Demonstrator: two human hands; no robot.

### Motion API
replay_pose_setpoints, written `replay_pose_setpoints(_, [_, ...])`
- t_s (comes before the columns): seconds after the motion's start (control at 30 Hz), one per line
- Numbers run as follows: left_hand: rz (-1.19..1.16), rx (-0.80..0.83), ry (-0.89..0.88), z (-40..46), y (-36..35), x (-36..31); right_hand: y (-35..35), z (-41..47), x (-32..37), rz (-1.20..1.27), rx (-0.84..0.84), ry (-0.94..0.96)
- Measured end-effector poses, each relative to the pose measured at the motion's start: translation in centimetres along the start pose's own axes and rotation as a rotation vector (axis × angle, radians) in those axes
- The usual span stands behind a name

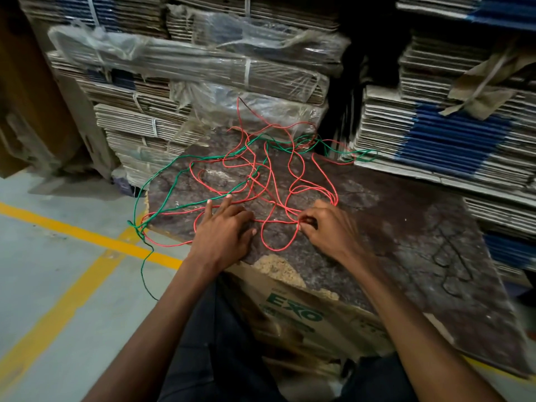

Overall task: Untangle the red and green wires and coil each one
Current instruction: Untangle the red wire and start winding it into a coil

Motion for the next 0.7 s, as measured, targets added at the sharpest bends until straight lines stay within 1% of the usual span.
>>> replay_pose_setpoints(0.1, [-0.030,-0.003,0.006,-0.1,0.0,0.0,-0.2,0.2,0.0,-0.057,0.010,-0.017])
replay_pose_setpoints(0.2, [-0.039,-0.012,0.008,-0.2,0.1,0.0,0.1,-0.2,-0.6,-0.078,-0.029,-0.041])
replay_pose_setpoints(0.37, [-0.052,-0.038,-0.002,-0.1,0.2,-0.7,0.3,-0.7,-1.8,0.023,-0.035,-0.058])
replay_pose_setpoints(0.5, [-0.075,-0.068,-0.017,-0.2,0.1,-1.6,1.0,0.2,-0.7,0.066,-0.079,-0.065])
replay_pose_setpoints(0.63, [-0.074,-0.103,-0.046,-1.1,0.5,-2.4,0.1,1.5,0.0,-0.013,0.020,-0.125])
replay_pose_setpoints(0.7, [-0.079,-0.107,-0.056,-1.7,0.5,-2.8,0.1,1.9,0.1,-0.050,0.042,-0.143])
Point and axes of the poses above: each hand's wrist, its own z-axis towards the middle knuckle, its own y-axis out of the back of the hand, x = y × z, the point moved 10 cm from there along z, towards the middle knuckle, and after that the axes turned 15 degrees about -z, right-handed, at the moved point
